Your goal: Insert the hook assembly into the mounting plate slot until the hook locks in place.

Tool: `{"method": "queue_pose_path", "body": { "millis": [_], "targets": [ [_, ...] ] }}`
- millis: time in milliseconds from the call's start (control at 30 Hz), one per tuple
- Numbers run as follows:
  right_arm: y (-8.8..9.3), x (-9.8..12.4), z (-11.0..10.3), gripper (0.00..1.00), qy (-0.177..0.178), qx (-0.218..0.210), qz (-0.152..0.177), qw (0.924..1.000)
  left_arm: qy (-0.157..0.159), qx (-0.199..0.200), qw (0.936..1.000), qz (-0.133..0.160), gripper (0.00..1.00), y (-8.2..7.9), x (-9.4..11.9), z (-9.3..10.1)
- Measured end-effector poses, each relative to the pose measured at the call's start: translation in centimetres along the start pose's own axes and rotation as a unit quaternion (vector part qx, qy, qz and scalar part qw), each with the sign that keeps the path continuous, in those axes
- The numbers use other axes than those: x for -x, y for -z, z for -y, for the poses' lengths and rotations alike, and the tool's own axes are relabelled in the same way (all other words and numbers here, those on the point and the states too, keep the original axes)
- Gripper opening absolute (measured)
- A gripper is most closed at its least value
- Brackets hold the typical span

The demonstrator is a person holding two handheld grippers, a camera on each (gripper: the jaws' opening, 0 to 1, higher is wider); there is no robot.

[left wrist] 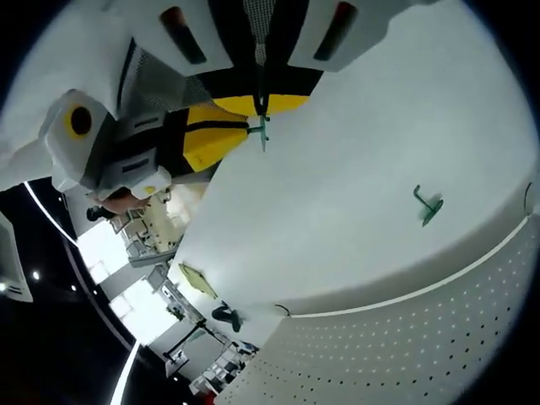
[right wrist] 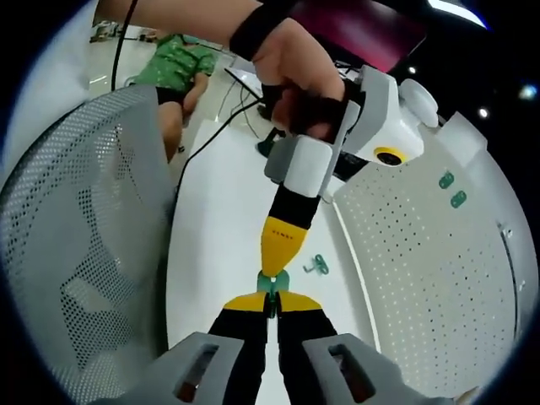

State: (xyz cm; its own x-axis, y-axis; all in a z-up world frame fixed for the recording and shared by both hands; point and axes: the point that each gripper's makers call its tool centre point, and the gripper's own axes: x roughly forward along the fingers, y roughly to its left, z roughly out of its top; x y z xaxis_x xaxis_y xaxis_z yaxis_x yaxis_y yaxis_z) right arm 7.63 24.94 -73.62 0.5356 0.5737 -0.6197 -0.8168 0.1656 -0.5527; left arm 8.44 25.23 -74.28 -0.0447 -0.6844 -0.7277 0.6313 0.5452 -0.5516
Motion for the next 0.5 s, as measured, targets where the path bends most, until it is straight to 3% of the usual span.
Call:
{"method": "queue_pose_path", "body": {
  "millis": [500],
  "targets": [
    [0.44,0.04,0.76,0.04,0.016,-0.006,-0.014,0.9998,0.001,-0.002,0.9999,0.017,0.01,-0.75,0.47,0.32]
  ]
}}
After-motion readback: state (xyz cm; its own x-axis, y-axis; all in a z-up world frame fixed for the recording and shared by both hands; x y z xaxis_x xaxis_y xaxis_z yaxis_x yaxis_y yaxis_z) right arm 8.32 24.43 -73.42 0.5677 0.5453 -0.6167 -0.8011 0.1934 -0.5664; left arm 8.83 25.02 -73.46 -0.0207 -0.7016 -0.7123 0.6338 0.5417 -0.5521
